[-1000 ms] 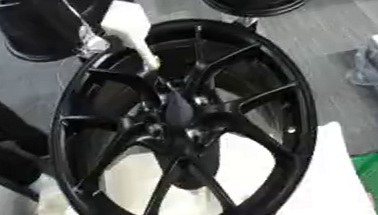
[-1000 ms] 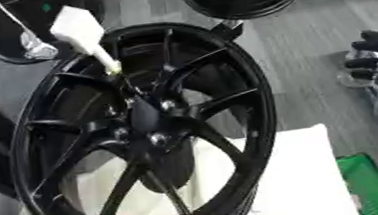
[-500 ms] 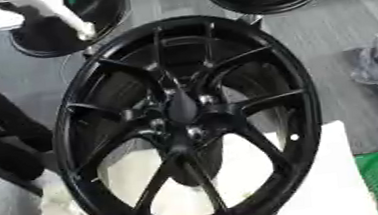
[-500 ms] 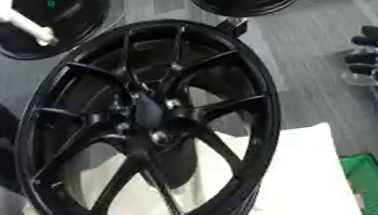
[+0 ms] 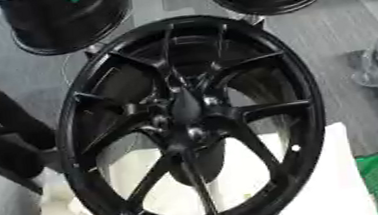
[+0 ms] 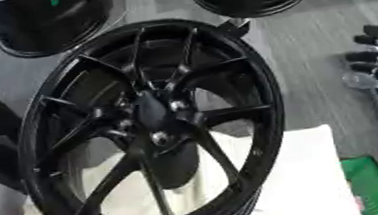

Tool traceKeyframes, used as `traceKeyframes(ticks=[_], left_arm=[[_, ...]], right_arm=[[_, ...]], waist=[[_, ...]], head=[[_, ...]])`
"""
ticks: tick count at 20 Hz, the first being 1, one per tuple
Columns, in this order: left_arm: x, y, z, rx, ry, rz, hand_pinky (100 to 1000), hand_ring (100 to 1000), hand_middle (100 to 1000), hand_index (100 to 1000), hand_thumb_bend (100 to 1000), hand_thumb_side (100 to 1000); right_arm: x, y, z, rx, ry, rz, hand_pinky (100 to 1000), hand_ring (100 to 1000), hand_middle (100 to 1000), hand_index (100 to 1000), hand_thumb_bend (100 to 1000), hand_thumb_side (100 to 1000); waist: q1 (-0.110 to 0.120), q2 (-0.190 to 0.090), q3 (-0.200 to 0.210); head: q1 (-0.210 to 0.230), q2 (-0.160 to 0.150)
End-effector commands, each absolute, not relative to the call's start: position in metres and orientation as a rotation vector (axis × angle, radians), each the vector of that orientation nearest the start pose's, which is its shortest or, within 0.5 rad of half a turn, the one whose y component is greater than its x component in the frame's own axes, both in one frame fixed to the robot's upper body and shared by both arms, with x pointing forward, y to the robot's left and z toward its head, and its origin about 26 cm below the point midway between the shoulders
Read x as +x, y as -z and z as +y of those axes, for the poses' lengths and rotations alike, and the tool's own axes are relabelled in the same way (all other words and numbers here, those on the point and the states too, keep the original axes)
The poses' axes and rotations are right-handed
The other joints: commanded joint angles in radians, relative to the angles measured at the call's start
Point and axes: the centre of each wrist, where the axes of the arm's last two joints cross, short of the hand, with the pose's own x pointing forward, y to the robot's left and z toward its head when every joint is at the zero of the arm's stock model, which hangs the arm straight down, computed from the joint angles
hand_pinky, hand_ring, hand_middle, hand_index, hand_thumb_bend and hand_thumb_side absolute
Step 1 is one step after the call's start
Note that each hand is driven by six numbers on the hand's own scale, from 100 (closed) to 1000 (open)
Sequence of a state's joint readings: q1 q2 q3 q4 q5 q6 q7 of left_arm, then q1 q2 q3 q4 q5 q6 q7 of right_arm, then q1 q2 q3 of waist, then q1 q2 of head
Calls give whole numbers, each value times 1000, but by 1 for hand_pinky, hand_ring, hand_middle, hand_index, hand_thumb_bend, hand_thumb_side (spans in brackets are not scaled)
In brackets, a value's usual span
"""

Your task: Pull the pin out of the wheel hub.

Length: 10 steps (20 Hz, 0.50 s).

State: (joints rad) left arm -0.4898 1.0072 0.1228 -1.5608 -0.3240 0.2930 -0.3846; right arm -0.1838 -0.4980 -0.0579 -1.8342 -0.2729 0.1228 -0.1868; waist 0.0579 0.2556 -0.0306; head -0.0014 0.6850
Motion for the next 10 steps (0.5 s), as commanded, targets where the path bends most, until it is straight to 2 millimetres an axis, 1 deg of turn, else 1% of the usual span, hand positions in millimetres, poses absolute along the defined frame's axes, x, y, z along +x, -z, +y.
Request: traceKeyframes(ticks=[1, 3, 5, 6, 7, 10], left_arm=[[323, -306, 442, 1110, 799, -1402, 686, 633, 525, 411, 103, 100], [321, -282, 447, 1078, 771, -1379, 681, 635, 533, 427, 100, 103], [319, -256, 453, 1015, 744, -1348, 708, 676, 580, 498, 100, 111], [316, -245, 457, 984, 739, -1333, 719, 690, 594, 518, 100, 109], [313, -237, 460, 954, 737, -1324, 724, 696, 600, 522, 100, 108], [311, -221, 463, 883, 735, -1307, 728, 705, 610, 534, 100, 116]], right_arm=[[303, -167, -333, -278, -97, -1931, 776, 740, 798, 868, 100, 806], [303, -167, -332, -272, -105, -1929, 777, 740, 798, 868, 100, 807], [304, -167, -330, -263, -109, -1930, 777, 740, 799, 868, 100, 806], [305, -168, -329, -257, -111, -1932, 777, 740, 799, 868, 100, 806], [305, -168, -329, -252, -114, -1932, 777, 740, 799, 868, 100, 806], [305, -168, -327, -245, -126, -1928, 777, 740, 799, 869, 100, 809]], waist=[[-1, -22, -5], [-1, -23, -12], [-1, -24, -23], [-1, -25, -28], [-1, -25, -32], [0, -27, -37]], head=[[6, 2], [15, 2], [22, 0], [26, -1], [30, -1], [35, -2]])
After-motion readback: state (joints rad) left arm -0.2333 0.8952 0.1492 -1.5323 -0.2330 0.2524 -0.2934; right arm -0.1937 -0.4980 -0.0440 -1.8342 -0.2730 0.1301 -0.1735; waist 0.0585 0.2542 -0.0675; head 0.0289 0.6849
